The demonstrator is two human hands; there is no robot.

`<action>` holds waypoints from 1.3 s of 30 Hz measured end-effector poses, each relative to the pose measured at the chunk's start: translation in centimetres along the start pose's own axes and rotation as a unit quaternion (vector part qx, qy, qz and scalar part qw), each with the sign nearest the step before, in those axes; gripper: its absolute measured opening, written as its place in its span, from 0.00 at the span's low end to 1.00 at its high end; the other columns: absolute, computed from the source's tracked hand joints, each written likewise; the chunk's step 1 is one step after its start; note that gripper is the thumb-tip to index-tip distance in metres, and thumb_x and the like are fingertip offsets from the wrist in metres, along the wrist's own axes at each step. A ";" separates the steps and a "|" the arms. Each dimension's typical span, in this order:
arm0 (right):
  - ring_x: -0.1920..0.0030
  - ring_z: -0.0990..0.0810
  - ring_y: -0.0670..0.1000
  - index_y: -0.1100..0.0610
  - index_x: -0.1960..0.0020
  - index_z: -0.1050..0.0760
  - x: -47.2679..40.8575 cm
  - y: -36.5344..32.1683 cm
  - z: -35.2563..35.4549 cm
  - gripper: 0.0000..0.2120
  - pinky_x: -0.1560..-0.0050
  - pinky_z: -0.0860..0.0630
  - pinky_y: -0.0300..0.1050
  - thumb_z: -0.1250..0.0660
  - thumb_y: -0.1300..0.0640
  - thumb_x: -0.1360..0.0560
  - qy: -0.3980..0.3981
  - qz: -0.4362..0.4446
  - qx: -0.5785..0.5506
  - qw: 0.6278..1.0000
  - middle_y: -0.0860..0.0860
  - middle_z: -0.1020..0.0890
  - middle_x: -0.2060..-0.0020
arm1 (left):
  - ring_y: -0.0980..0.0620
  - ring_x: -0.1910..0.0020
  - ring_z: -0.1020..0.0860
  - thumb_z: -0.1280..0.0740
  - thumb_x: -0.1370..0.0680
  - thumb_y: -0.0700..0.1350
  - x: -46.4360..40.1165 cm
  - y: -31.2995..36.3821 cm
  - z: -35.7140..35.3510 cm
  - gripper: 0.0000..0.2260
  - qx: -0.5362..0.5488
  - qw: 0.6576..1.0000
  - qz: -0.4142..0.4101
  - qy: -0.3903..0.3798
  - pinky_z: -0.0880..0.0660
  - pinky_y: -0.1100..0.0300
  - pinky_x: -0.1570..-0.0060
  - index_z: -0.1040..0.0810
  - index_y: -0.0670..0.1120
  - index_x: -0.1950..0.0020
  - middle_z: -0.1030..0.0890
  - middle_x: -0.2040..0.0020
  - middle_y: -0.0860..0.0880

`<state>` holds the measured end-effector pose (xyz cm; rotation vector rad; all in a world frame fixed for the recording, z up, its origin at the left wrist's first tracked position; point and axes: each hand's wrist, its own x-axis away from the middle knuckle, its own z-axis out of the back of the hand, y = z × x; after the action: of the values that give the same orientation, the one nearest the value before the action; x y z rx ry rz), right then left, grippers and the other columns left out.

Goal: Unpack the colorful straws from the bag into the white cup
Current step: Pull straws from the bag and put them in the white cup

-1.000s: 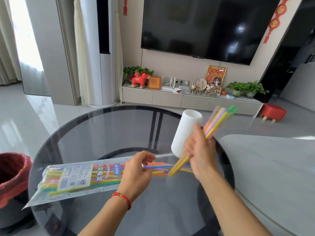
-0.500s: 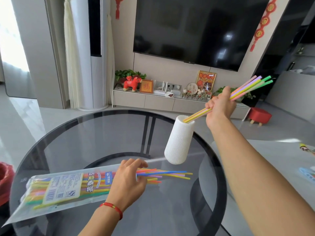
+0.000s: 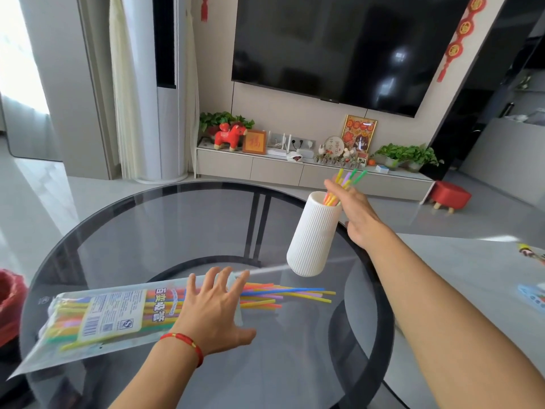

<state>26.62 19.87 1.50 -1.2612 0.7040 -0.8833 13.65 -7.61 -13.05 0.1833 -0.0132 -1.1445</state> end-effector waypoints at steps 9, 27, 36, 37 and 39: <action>0.47 0.17 0.46 0.49 0.48 0.19 8.2 10.5 1.9 0.07 0.44 0.21 0.47 0.32 0.59 0.23 0.114 0.164 0.157 0.967 0.46 0.16 0.49 | 0.47 0.21 0.47 0.41 0.42 0.80 -0.8 -2.3 -0.7 0.58 0.002 0.999 0.018 -0.032 0.54 0.29 0.27 0.60 0.56 0.20 0.41 0.21 0.49; 0.54 0.28 0.52 0.54 0.42 0.27 9.8 16.4 -2.7 0.10 0.55 0.34 0.47 0.43 0.50 0.12 -0.166 0.335 0.577 0.726 0.50 0.27 0.48 | 0.49 0.24 0.42 0.38 0.37 0.75 0.3 -0.4 -0.6 0.41 0.012 0.997 -0.079 -0.020 0.53 0.30 0.26 0.46 0.70 0.25 0.39 0.25 0.53; 0.54 0.24 0.57 0.54 0.41 0.33 11.2 15.1 2.1 0.08 0.52 0.29 0.50 0.47 0.63 0.15 -0.140 0.243 0.672 0.685 0.50 0.24 0.50 | 0.49 0.22 0.45 0.43 0.35 0.78 0.5 -1.1 -0.8 0.44 -0.004 0.997 -0.063 -0.043 0.55 0.26 0.27 0.54 0.67 0.23 0.43 0.21 0.53; 0.56 0.24 0.58 0.54 0.41 0.34 11.4 14.8 3.1 0.08 0.53 0.29 0.51 0.48 0.63 0.15 -0.134 0.223 0.682 0.684 0.50 0.24 0.51 | 0.49 0.22 0.45 0.43 0.35 0.78 0.5 -1.1 -0.8 0.45 -0.008 0.997 -0.062 -0.046 0.55 0.26 0.28 0.55 0.67 0.22 0.43 0.21 0.53; 0.60 0.27 0.60 0.54 0.41 0.35 11.9 14.3 5.5 0.06 0.58 0.33 0.53 0.49 0.61 0.14 -0.123 0.184 0.697 0.682 0.49 0.28 0.56 | 0.50 0.22 0.46 0.45 0.36 0.79 0.4 -1.1 -0.8 0.46 -0.012 0.997 -0.060 -0.050 0.55 0.27 0.27 0.55 0.65 0.22 0.44 0.21 0.53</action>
<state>39.69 13.32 -11.22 0.1834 -0.0782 -0.5959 12.90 -8.31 -14.03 0.1069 -0.0771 -1.2717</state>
